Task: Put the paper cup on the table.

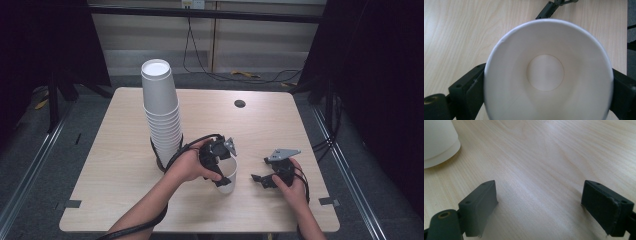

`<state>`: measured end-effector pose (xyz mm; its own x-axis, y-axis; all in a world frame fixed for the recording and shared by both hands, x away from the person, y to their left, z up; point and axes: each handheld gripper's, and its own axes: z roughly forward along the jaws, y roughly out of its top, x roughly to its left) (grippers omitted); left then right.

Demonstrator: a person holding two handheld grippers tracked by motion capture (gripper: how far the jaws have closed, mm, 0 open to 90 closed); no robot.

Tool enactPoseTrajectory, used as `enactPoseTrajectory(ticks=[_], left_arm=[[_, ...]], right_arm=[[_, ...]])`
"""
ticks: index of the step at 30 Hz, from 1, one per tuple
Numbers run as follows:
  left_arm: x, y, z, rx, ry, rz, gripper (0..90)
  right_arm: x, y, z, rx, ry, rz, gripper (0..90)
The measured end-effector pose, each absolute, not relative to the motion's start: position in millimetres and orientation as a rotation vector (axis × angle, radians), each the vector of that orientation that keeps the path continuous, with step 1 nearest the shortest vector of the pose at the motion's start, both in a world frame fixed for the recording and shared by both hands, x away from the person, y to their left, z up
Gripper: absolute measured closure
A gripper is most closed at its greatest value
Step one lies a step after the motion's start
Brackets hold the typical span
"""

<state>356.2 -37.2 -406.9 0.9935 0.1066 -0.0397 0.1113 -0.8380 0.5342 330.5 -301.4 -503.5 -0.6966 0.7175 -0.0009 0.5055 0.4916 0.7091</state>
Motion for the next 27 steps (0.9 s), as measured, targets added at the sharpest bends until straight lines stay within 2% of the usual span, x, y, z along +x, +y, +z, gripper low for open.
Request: enactPoseTrajectory(ticks=[13, 27], left_arm=[[352.2, -33.2, -414.9, 2.551, 0.159, -0.046, 3.9], [348.0, -10.5, -423.5, 2.501, 0.197, -0.05, 3.9]], right_arm=[[330.5, -301.4, -503.5, 1.034, 2.443, 1.015, 12.6], [330.5, -301.4, -503.5, 1.032, 2.443, 1.016, 12.6]])
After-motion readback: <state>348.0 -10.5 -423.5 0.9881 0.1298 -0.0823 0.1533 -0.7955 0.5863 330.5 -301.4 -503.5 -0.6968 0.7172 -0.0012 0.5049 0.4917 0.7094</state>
